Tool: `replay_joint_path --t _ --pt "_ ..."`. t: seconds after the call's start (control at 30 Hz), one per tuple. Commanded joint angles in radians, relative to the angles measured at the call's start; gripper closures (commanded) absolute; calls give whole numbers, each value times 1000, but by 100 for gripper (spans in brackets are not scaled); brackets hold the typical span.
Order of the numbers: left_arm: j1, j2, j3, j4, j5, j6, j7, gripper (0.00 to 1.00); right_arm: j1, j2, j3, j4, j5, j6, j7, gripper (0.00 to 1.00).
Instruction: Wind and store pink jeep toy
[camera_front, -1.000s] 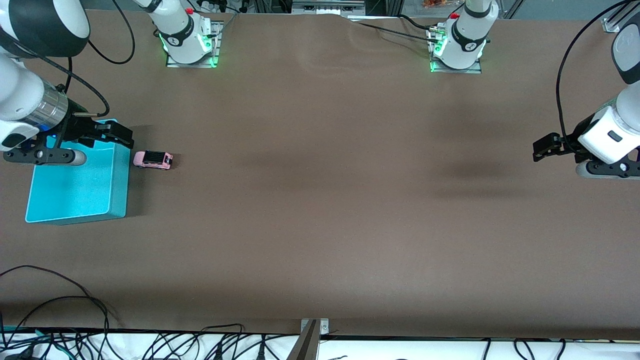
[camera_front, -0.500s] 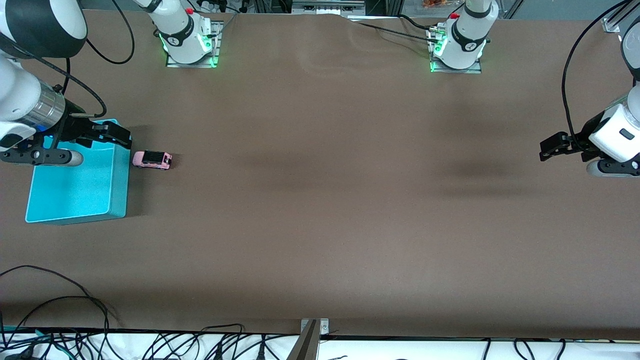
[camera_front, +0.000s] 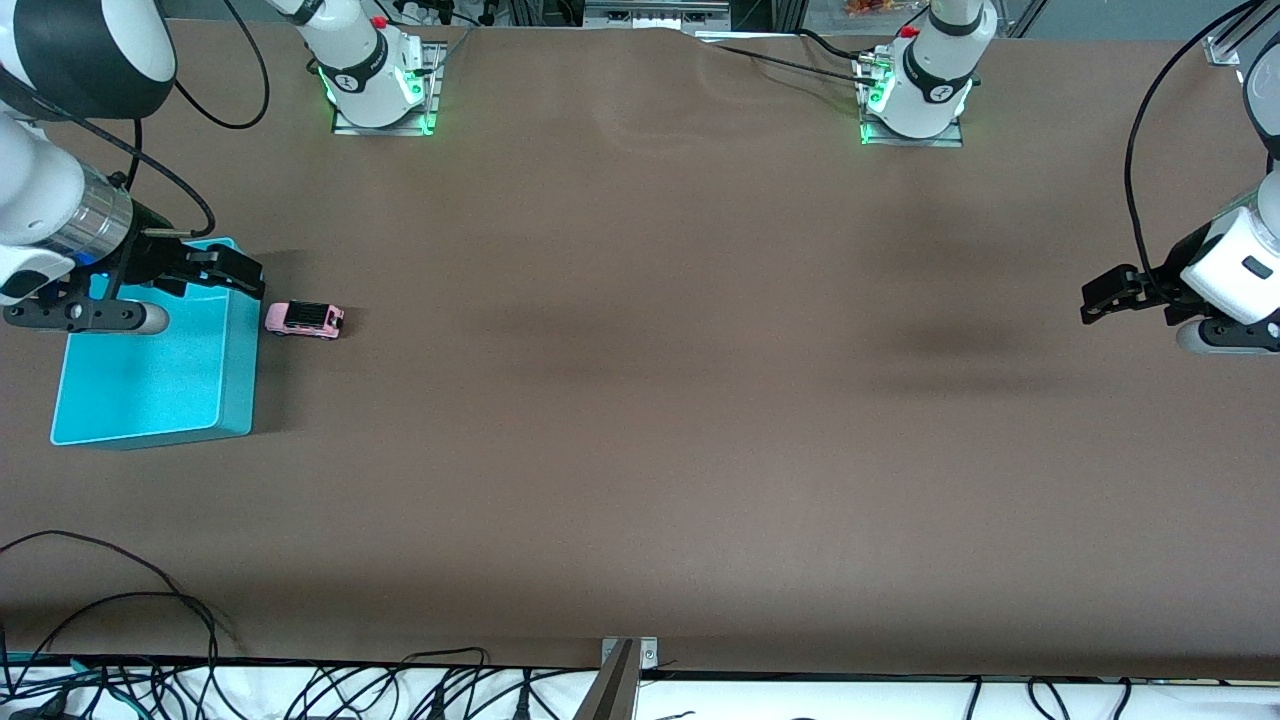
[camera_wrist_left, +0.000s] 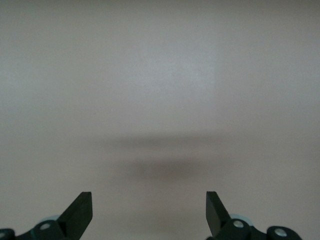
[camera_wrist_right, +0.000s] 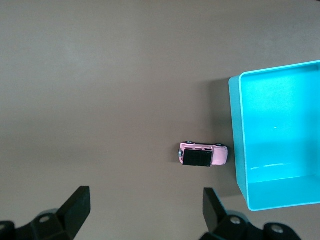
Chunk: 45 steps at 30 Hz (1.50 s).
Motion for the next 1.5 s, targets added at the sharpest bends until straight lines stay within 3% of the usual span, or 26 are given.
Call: replay_joint_path --t 0.0,1.17,1.47 --pt "13 -20 -5 -2 -37 19 24 0 -3 7 2 22 -6 -16 1 0" --pt "13 -17 -5 -5 -36 17 22 0 7 51 5 18 -15 -7 47 0" --pt "12 -16 -4 -5 -36 19 22 0 1 28 7 -114 -9 118 44 0"
